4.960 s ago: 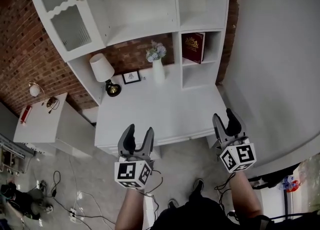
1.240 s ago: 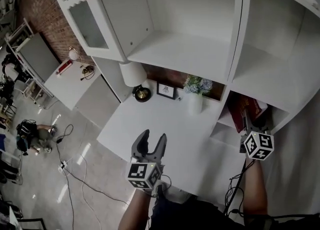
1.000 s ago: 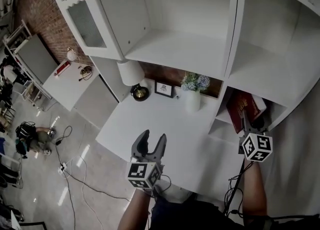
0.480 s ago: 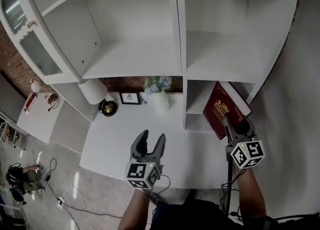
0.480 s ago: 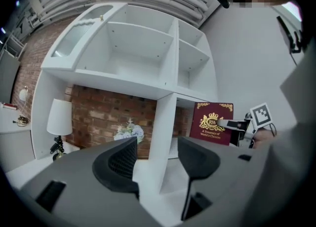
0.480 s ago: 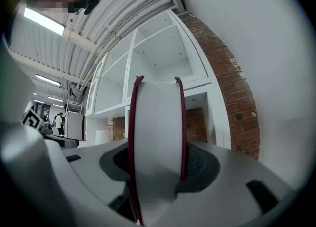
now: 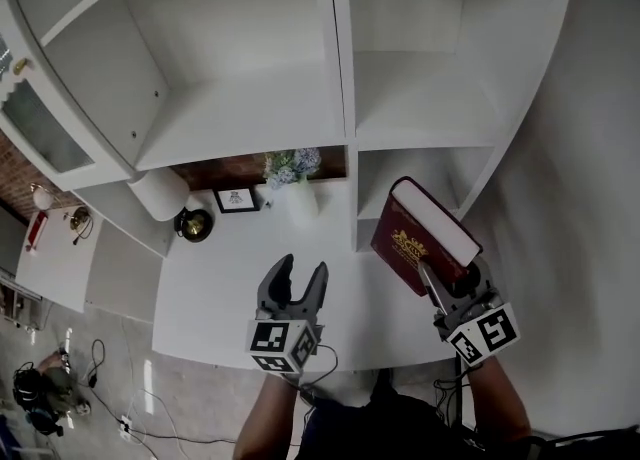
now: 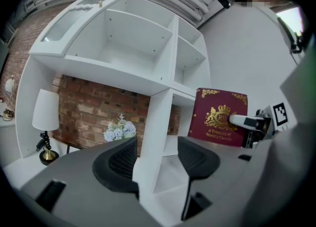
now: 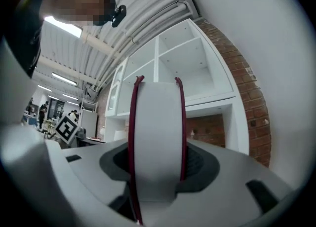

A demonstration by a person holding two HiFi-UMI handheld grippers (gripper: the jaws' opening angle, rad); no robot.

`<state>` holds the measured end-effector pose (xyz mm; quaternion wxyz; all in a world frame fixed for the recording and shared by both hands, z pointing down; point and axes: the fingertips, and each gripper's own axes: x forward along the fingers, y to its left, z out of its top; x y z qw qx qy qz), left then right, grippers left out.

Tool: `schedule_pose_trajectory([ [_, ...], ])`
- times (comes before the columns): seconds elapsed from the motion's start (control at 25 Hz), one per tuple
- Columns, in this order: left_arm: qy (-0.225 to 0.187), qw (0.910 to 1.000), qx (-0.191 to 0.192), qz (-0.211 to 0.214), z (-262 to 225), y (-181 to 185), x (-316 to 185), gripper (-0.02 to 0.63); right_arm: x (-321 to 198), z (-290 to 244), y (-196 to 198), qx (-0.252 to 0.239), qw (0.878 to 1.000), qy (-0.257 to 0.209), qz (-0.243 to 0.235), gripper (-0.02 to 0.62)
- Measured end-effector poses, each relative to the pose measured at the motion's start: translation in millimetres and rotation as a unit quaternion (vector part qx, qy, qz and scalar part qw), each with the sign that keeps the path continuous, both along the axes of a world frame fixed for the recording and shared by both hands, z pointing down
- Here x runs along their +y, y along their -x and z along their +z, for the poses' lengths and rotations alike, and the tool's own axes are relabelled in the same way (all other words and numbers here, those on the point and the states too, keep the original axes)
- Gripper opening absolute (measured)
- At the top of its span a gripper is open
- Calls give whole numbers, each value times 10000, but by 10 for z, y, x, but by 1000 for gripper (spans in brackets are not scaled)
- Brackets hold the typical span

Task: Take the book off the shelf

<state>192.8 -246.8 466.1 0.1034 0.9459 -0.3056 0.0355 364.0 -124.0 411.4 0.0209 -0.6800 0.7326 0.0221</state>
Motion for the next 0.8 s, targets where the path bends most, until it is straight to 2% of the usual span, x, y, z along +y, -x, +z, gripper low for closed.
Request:
schedule_pose_trajectory([
  [0.2, -15, 9993, -51, -378, -40, 451, -128, 255, -328, 85, 474, -181, 9976, 65, -665, 207],
  [0.48, -37, 9918, -111, -1272, -200, 1491, -269, 253, -886, 156, 1198, -542, 9885, 255, -1386, 207],
  [0.64, 5, 9760, -125, -2174, -215, 2274, -153, 253, -1305, 320, 1817, -898, 9715, 614, -2108, 207],
  [0.8, 54, 9609, -154, -2765, -91, 2902, -48, 253, -1642, 723, 2317, -1381, 9539, 1133, -2412, 207],
])
